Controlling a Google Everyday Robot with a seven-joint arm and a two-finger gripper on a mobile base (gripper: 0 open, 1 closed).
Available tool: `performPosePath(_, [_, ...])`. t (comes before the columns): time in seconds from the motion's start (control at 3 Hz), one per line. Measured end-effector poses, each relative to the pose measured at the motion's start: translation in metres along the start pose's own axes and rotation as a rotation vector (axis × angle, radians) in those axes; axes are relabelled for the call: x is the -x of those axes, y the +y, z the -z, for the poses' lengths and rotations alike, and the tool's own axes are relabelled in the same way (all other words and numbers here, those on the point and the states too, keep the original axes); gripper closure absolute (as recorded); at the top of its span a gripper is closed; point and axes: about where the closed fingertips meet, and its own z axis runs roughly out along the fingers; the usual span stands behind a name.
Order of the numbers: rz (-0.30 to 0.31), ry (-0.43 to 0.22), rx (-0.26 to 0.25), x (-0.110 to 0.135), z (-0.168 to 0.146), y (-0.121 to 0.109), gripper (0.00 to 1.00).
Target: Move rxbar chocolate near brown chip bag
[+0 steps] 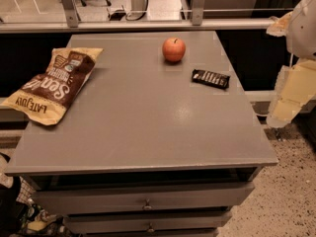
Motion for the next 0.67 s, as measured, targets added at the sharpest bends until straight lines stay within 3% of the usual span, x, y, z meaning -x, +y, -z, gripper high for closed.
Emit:
performPosePath(0.33, [0.0,0.0,0.0,0.0,0.0,0.0,0.0])
performPosePath(0.67, [-0.04,-0.034,-0.002,-0.007,-0.004,-0.012,0.0])
